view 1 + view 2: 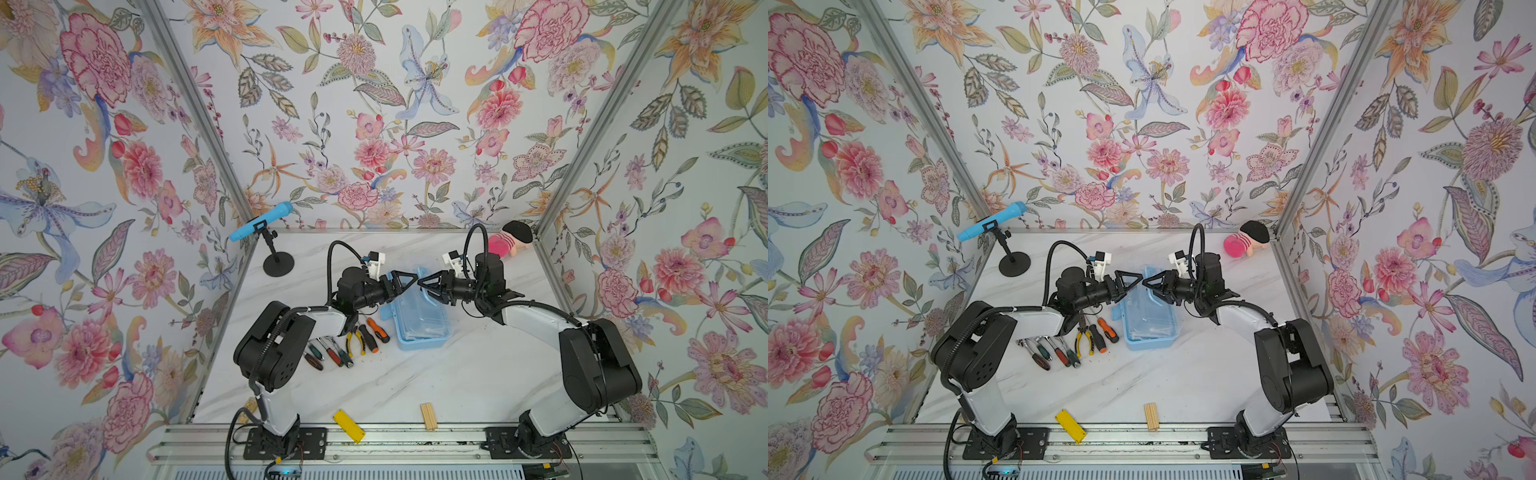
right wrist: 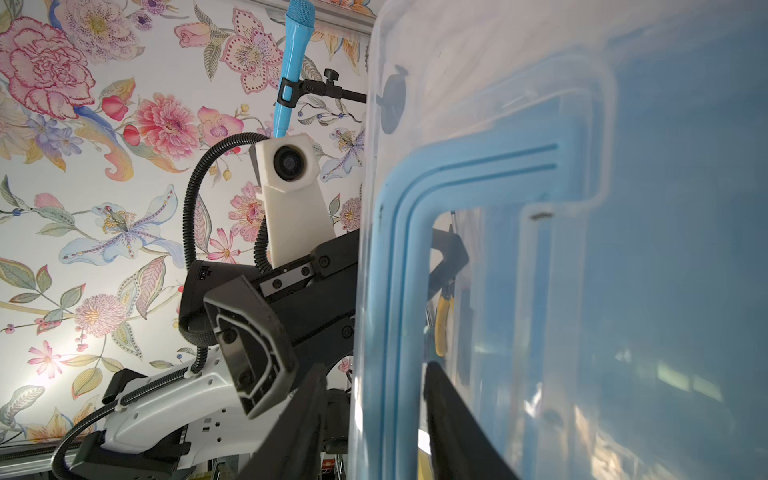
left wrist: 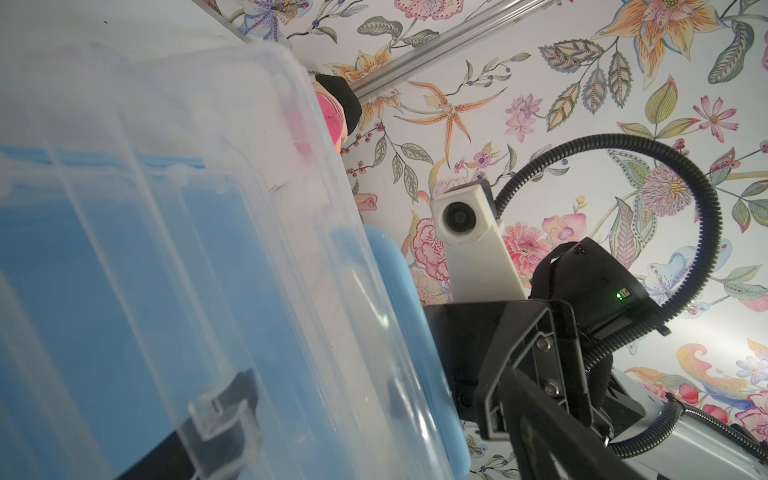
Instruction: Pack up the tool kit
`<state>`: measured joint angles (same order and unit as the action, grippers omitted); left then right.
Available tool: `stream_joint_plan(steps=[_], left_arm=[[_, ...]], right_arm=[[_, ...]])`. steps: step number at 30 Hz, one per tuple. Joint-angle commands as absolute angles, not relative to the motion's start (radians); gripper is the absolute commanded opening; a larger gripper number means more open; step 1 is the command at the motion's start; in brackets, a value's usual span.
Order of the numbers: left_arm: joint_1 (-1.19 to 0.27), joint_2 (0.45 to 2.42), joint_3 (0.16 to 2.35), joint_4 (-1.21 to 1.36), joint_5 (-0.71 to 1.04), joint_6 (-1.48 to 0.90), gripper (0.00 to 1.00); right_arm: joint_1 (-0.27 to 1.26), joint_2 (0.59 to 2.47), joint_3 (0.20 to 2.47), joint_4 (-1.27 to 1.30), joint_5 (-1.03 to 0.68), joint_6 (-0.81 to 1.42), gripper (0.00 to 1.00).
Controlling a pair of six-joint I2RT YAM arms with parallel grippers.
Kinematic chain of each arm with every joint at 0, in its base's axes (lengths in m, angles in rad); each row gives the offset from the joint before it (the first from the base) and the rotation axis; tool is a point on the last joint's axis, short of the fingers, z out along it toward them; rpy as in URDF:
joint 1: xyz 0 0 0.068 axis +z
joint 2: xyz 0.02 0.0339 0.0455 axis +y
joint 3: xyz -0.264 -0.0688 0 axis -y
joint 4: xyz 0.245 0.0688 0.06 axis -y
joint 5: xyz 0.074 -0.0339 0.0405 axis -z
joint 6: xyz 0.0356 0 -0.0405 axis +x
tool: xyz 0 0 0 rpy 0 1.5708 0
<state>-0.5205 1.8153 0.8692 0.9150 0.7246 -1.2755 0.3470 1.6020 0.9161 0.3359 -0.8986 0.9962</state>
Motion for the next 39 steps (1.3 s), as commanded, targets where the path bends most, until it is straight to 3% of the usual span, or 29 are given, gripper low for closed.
stream_joint_plan(steps=[1,12,22,32,39], left_arm=[[-0.539,1.787,0.874,0.974,0.737,-1.271,0.94],[-0.542,1.735,0.902,0.905,0.734,-1.244,0.94],[-0.570,1.737,1.080,0.730,0.718,-1.168,0.95],[-0.653,1.915,1.365,0.623,0.746,-1.139,0.95],[-0.673,1.983,1.405,0.620,0.764,-1.142,0.95]], right_arm=[[0.351,1.575,0.929,0.205,-0.843,0.916,0.42],[0.320,1.475,0.968,0.110,-0.832,0.886,0.56],[0.229,1.305,0.931,-0.047,-0.674,0.822,0.57],[0.138,1.183,0.835,-0.066,-0.635,0.805,0.56],[0.071,1.149,0.796,-0.098,-0.635,0.787,0.56]])
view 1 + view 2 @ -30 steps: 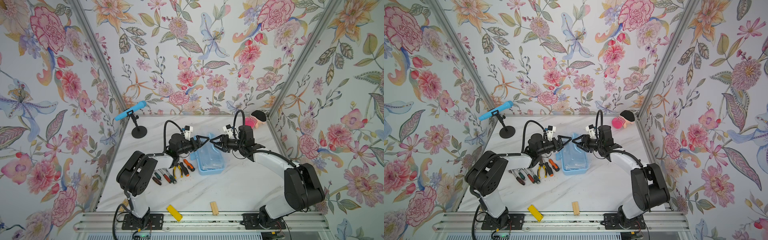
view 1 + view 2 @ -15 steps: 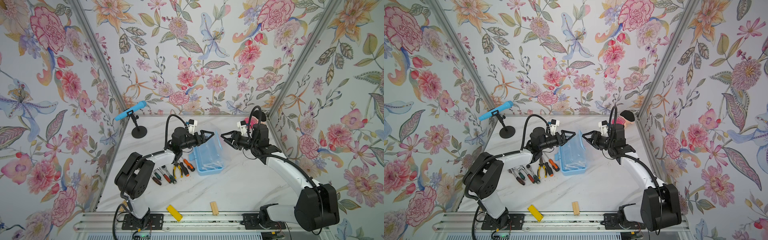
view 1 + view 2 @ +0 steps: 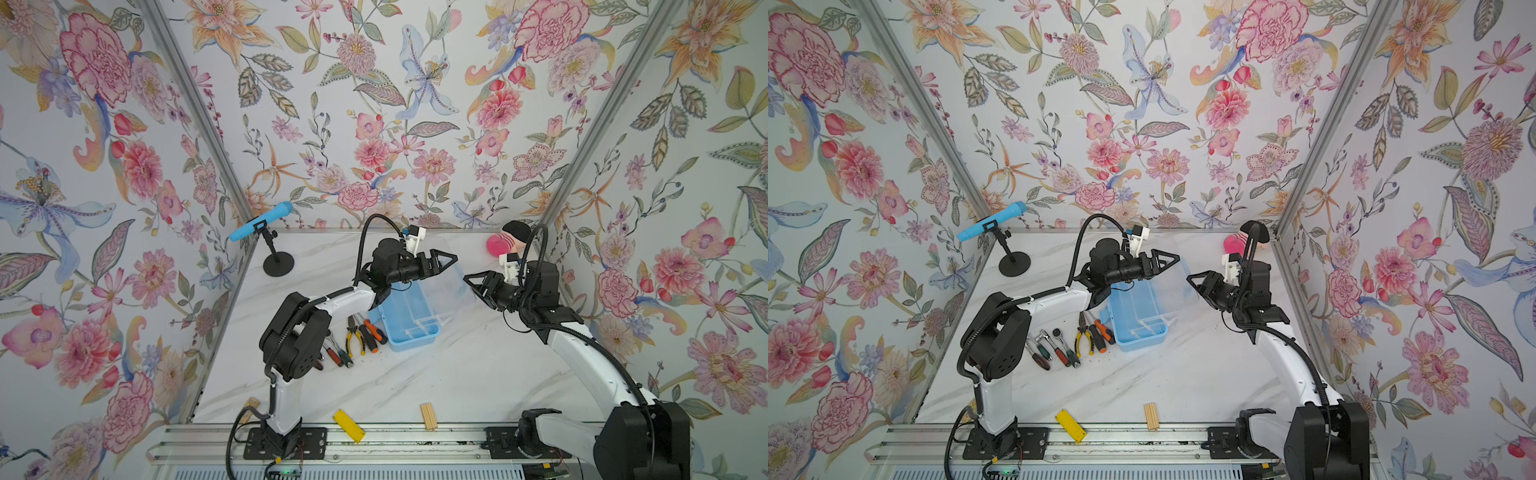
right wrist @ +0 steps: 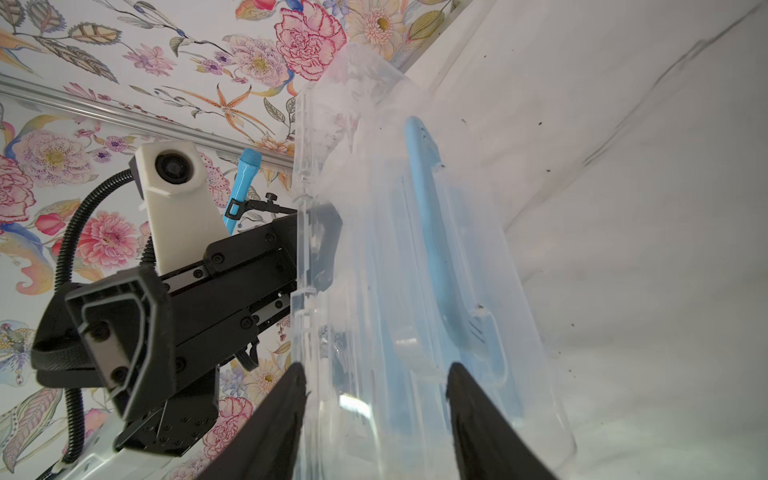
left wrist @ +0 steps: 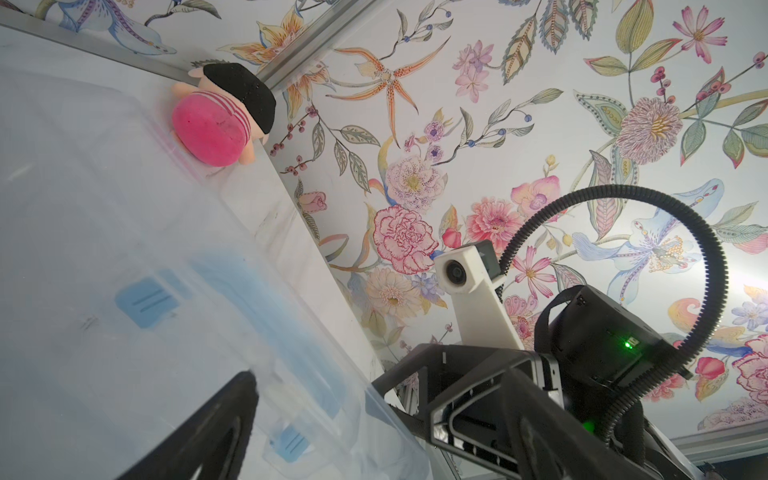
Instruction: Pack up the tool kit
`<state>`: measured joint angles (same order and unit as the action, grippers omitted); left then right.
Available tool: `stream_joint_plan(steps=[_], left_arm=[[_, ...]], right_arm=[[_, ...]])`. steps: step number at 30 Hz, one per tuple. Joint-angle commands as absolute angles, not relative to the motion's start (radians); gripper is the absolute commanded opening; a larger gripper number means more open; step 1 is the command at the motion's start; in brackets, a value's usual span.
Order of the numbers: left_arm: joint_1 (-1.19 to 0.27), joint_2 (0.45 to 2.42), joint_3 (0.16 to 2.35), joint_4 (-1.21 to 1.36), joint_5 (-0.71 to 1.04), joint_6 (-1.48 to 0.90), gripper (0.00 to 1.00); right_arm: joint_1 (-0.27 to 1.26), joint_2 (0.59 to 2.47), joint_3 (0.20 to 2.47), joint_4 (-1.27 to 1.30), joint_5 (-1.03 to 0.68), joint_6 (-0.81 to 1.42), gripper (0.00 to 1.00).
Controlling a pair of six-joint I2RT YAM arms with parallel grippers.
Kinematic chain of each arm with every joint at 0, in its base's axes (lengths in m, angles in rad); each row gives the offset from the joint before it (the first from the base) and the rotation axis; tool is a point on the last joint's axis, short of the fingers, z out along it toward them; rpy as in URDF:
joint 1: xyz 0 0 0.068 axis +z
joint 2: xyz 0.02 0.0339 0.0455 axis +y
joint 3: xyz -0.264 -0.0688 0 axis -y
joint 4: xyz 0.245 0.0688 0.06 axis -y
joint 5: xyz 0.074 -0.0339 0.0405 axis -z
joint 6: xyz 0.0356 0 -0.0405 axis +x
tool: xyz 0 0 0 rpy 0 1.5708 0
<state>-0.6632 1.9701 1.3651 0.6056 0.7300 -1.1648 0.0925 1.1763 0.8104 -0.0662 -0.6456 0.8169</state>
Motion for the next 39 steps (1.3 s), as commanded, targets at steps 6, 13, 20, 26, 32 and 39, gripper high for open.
stream_joint_plan(steps=[6,13,20,26,32,39], left_arm=[[-0.678,2.027,1.426,0.644,0.765,-1.170,0.94],[-0.677,2.027,1.424,0.637,0.776,-1.157,0.94],[-0.648,1.901,1.357,0.401,0.659,-0.957,0.94],[-0.631,1.649,1.171,0.060,0.263,-0.728,0.98],[-0.612,1.320,0.900,-0.112,-0.089,-0.790,0.99],[-0.546,1.031,0.649,-0.306,-0.301,-0.991,0.94]], right_arm=[[-0.025,1.134,0.781,-0.170,-0.635,0.763,0.58],[-0.051,1.123,0.772,-0.175,-0.637,0.749,0.56],[0.083,1.140,0.891,-0.292,-0.479,0.631,0.52],[0.380,1.202,1.058,-0.407,-0.152,0.489,0.45],[0.562,1.311,1.173,-0.423,0.000,0.405,0.45],[0.586,1.409,1.174,-0.355,-0.063,0.396,0.45]])
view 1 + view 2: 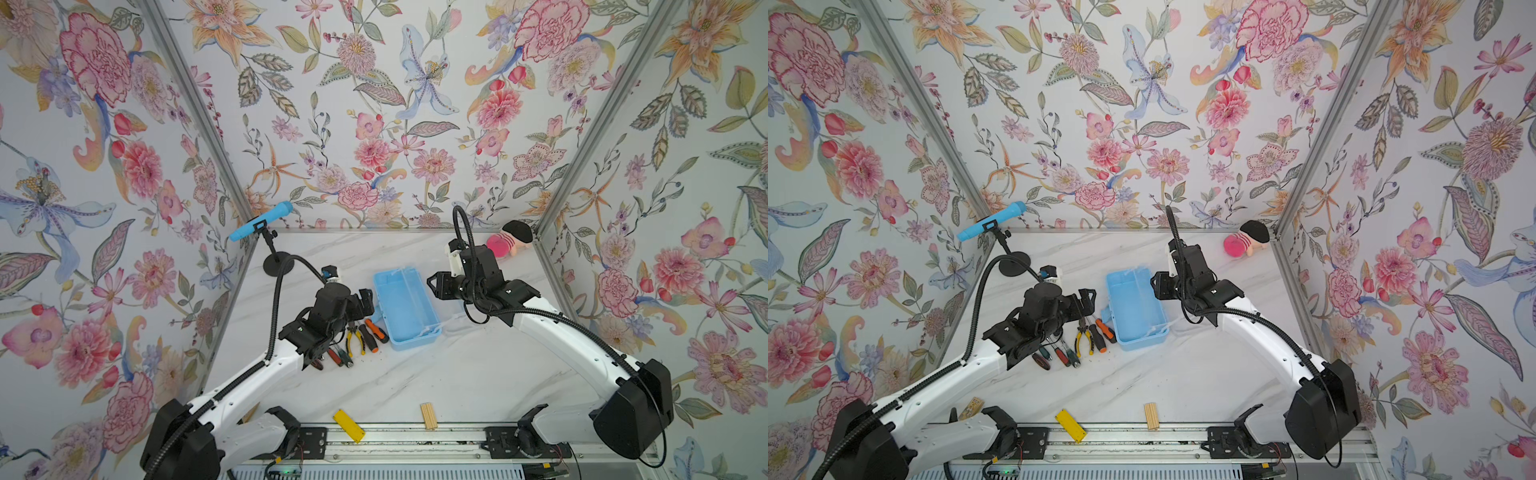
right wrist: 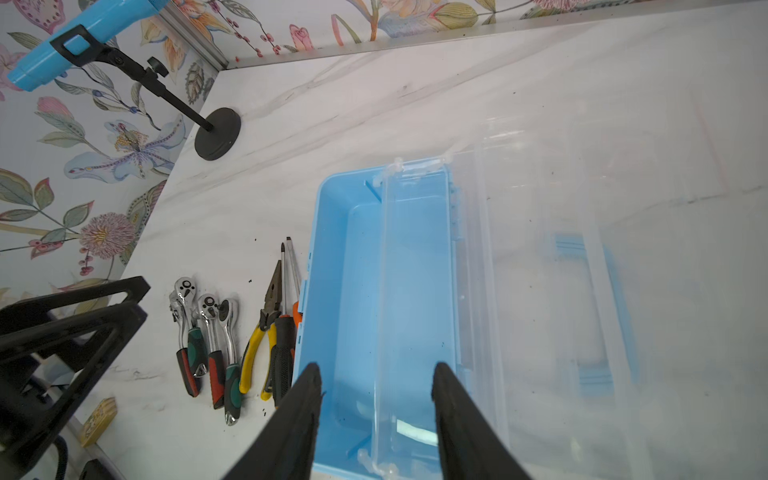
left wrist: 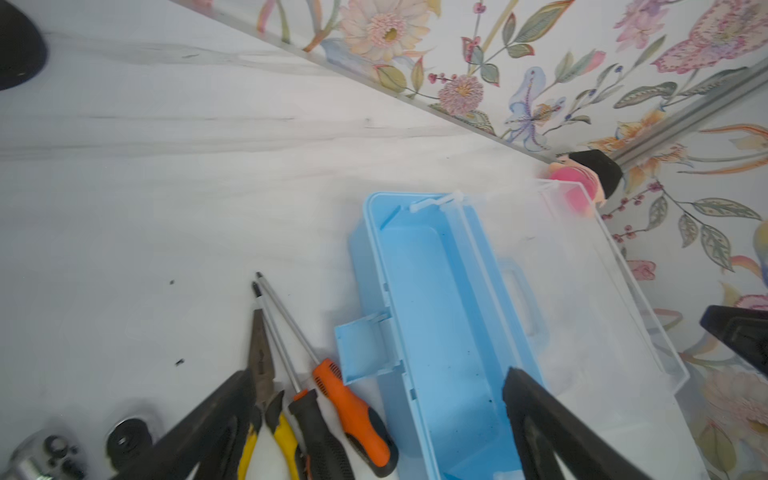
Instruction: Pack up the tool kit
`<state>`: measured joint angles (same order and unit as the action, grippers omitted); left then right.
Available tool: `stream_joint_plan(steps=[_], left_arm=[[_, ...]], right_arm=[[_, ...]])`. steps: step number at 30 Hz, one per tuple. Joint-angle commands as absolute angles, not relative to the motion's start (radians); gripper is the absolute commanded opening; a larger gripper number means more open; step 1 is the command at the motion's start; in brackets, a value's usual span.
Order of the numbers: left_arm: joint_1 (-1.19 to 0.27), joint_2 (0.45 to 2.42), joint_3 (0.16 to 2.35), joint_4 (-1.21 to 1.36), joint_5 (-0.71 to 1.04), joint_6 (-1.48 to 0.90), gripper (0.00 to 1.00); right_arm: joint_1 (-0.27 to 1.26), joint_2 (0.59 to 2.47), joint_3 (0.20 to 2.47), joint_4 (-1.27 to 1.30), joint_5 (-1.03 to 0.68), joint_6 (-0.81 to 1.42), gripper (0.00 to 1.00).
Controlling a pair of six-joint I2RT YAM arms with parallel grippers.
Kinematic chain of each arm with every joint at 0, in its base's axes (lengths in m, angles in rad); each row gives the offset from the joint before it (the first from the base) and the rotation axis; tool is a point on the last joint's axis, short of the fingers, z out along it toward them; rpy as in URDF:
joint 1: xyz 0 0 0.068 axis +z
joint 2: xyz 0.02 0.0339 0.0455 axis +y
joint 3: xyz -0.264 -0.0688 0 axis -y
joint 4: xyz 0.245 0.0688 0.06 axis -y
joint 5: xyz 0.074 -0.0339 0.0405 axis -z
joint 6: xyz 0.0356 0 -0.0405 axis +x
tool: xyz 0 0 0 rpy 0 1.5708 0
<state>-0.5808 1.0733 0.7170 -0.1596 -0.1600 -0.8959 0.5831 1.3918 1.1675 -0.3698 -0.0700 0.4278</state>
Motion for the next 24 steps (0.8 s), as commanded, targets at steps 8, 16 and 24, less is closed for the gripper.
stream_joint_plan(steps=[8,16,24], left_arm=[[-0.496,0.848,0.431,-0.424,-0.328,-1.203,0.78],[-0.494,0.702,0.323,-0.521,-0.379,-1.310,0.65],[-0.481,0.700,0.282,-0.511,-0.377,-1.334,0.60]], right_arm=[[0.586,1.423,1.135,-0.309,-0.117,0.397,0.45],[0.583,1.432,1.117,-0.290,-0.150,0.400,0.45],[0.564,1.427,1.102,-0.267,-0.185,0.412,0.44]])
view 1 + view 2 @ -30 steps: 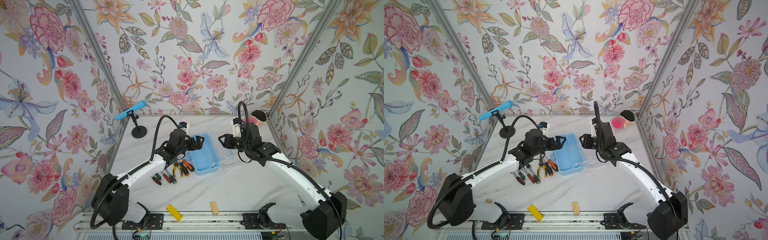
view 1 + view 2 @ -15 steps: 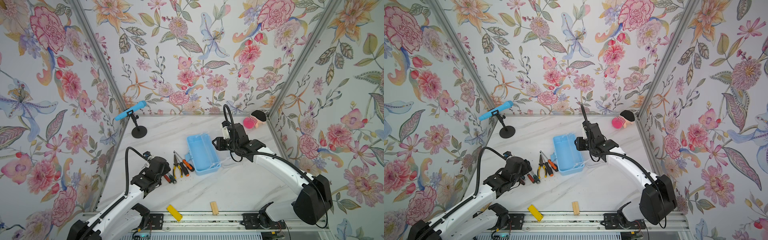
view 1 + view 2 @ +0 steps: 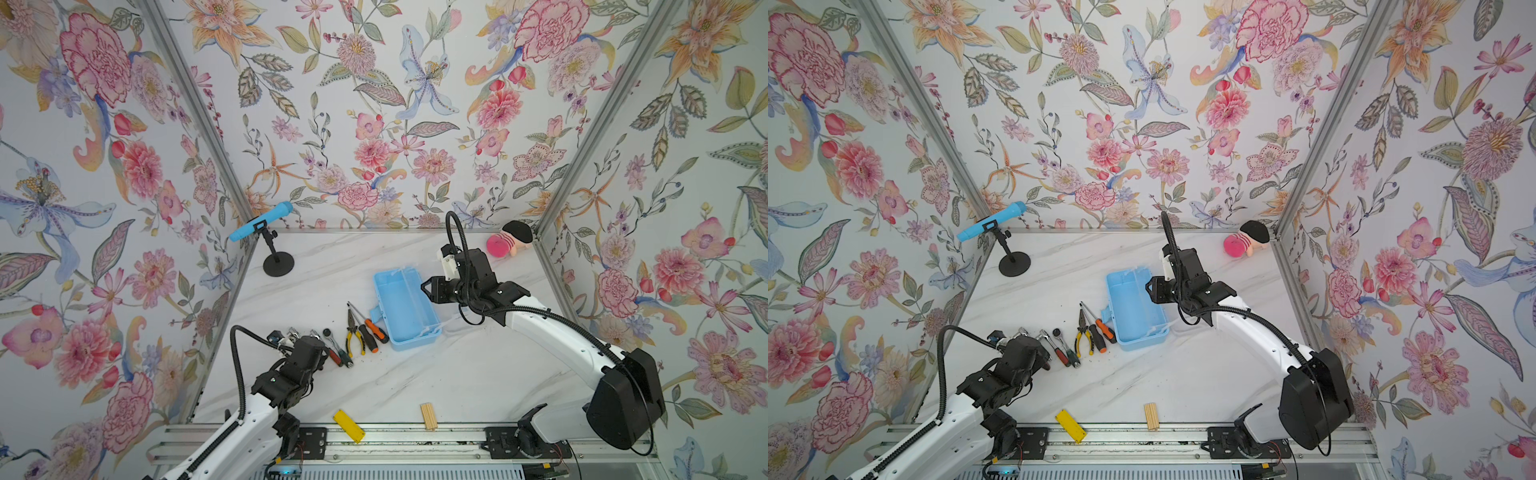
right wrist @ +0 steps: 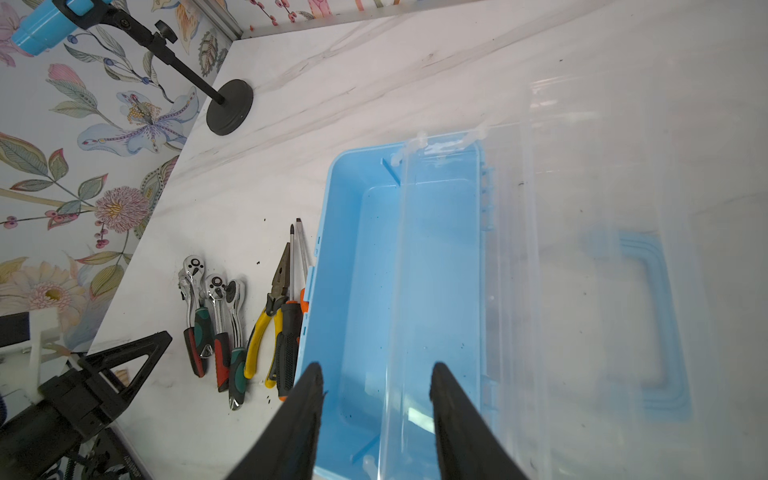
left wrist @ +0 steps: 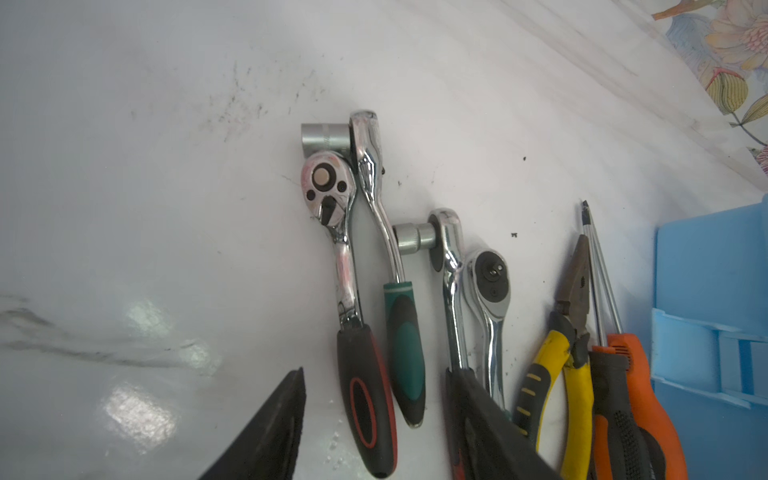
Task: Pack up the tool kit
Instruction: 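Lower the left gripper onto the green-handled ratchet wrench and close it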
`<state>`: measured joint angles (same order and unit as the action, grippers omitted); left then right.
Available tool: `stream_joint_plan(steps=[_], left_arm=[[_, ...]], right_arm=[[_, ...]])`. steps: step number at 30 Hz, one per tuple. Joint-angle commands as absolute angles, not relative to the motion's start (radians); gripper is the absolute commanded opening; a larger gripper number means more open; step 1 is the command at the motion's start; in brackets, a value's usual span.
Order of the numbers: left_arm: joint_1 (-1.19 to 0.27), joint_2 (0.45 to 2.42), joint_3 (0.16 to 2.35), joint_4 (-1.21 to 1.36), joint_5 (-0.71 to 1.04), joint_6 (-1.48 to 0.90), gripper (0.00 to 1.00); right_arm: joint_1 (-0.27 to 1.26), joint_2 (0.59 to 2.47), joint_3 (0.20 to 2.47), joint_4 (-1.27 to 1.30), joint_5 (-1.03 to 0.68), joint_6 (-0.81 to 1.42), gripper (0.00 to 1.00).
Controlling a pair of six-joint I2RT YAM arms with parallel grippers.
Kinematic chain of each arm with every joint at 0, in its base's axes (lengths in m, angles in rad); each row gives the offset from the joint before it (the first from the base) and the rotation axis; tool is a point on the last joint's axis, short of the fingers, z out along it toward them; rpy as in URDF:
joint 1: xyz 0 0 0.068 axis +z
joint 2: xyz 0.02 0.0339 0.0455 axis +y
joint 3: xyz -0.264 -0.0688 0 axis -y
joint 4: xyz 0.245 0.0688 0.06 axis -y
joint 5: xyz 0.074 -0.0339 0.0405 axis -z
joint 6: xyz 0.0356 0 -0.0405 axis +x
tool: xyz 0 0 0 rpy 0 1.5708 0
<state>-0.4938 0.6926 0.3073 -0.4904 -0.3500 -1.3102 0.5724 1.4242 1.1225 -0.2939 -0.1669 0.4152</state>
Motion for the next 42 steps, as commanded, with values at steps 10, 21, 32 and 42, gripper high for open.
stream_joint_plan(steps=[10,21,32,42], left_arm=[[-0.388,0.797,0.276,-0.398,-0.296,-1.226,0.60],[-0.344,0.986,0.330,-0.311,-0.191,-1.083,0.64],[-0.316,1.073,0.371,-0.272,-0.214,-0.991,0.57],[-0.249,1.144,0.410,-0.216,-0.193,-0.894,0.55]], right_arm=[[0.512,1.427,1.074,-0.220,-0.271,0.447,0.44],[0.479,1.446,1.063,-0.192,-0.312,0.474,0.43],[0.478,1.450,1.064,-0.191,-0.305,0.482,0.42],[0.479,1.451,1.061,-0.193,-0.283,0.487,0.43]])
